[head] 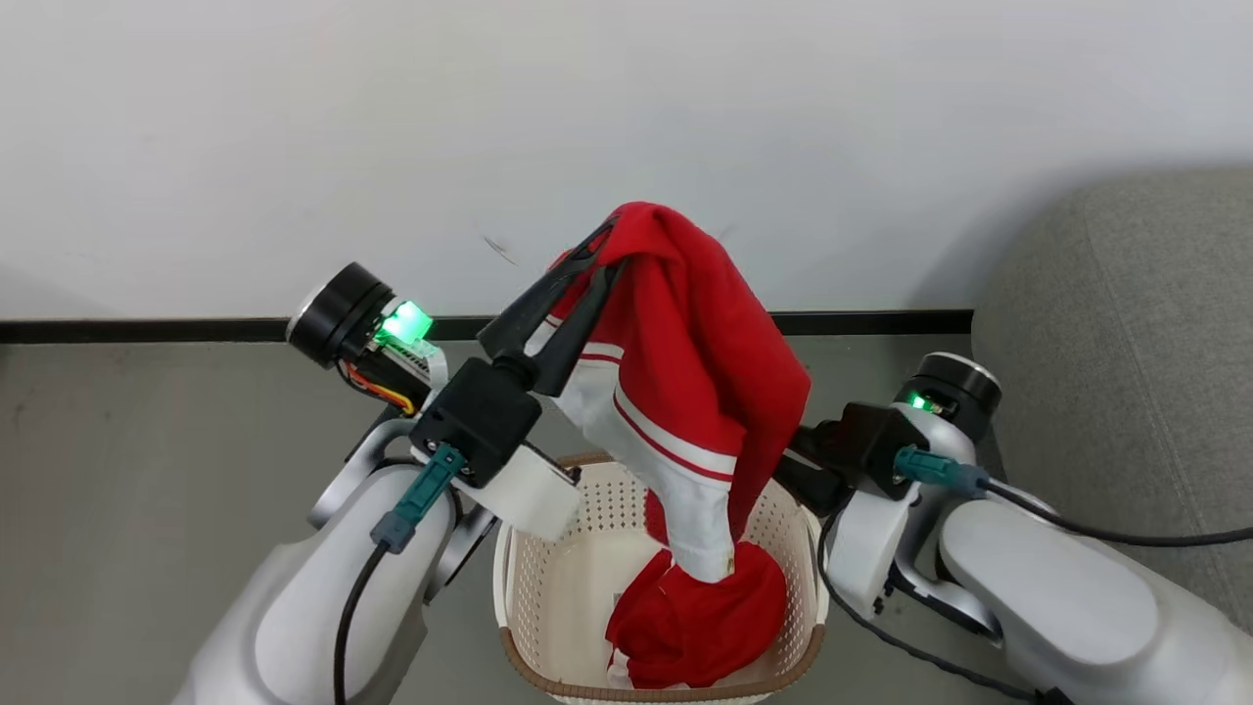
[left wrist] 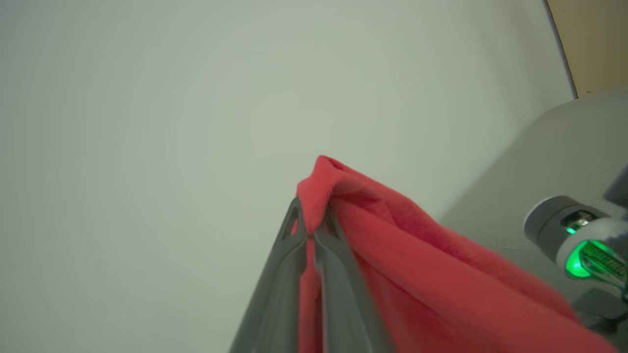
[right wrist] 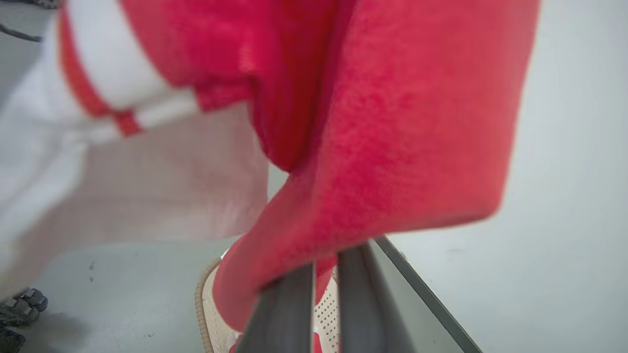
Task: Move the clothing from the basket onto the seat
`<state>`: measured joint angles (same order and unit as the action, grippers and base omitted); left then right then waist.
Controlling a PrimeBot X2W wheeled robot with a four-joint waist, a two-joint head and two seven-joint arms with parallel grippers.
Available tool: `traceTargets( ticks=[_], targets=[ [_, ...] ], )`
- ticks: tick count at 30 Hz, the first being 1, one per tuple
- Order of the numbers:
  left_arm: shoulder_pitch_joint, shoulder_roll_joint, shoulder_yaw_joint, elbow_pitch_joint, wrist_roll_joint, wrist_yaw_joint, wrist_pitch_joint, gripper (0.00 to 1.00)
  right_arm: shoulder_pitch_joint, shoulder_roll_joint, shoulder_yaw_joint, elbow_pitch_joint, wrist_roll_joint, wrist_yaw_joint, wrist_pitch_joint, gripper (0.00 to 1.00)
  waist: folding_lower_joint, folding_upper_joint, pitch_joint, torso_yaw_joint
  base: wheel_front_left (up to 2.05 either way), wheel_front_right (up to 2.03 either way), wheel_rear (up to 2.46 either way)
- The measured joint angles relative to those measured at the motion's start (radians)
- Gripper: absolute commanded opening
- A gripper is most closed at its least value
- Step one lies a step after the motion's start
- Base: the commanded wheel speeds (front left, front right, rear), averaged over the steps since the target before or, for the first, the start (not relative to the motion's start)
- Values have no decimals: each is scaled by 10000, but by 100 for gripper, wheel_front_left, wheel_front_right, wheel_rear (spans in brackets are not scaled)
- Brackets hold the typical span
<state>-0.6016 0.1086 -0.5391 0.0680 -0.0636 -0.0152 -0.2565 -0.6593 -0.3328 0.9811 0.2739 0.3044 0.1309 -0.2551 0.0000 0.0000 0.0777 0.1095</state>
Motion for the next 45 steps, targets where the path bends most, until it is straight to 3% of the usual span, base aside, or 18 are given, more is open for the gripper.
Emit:
traceTargets(
  ticks=[11, 15, 16, 30, 45],
  targets=[
    [859, 82, 520, 752, -825, 125, 56, 0, 901, -550, -1699, -274, 646, 0, 0, 0, 0, 0, 141, -378, 0, 0, 0],
    [1182, -36, 468, 882, -1187, 6, 56, 91, 1084, -623, -2456, -495, 673, 0, 0, 0, 0, 0, 187, -590, 0, 0, 0],
    [1240, -79, 431, 917, -1271, -44, 56, 100, 1100, -633, -2698, -558, 673, 0, 0, 0, 0, 0, 197, -652, 0, 0, 0],
    [1556, -203, 255, 968, -1555, -330, 44, 100, 2237, -897, -6078, -1488, 466, 0, 0, 0, 0, 0, 174, -1542, 0, 0, 0],
    [1602, -405, -535, 635, -1574, -683, 42, 100, 4140, -792, -8564, -2232, 59, 0, 0, 0, 0, 0, 22, -2476, 0, 0, 0]
  ],
)
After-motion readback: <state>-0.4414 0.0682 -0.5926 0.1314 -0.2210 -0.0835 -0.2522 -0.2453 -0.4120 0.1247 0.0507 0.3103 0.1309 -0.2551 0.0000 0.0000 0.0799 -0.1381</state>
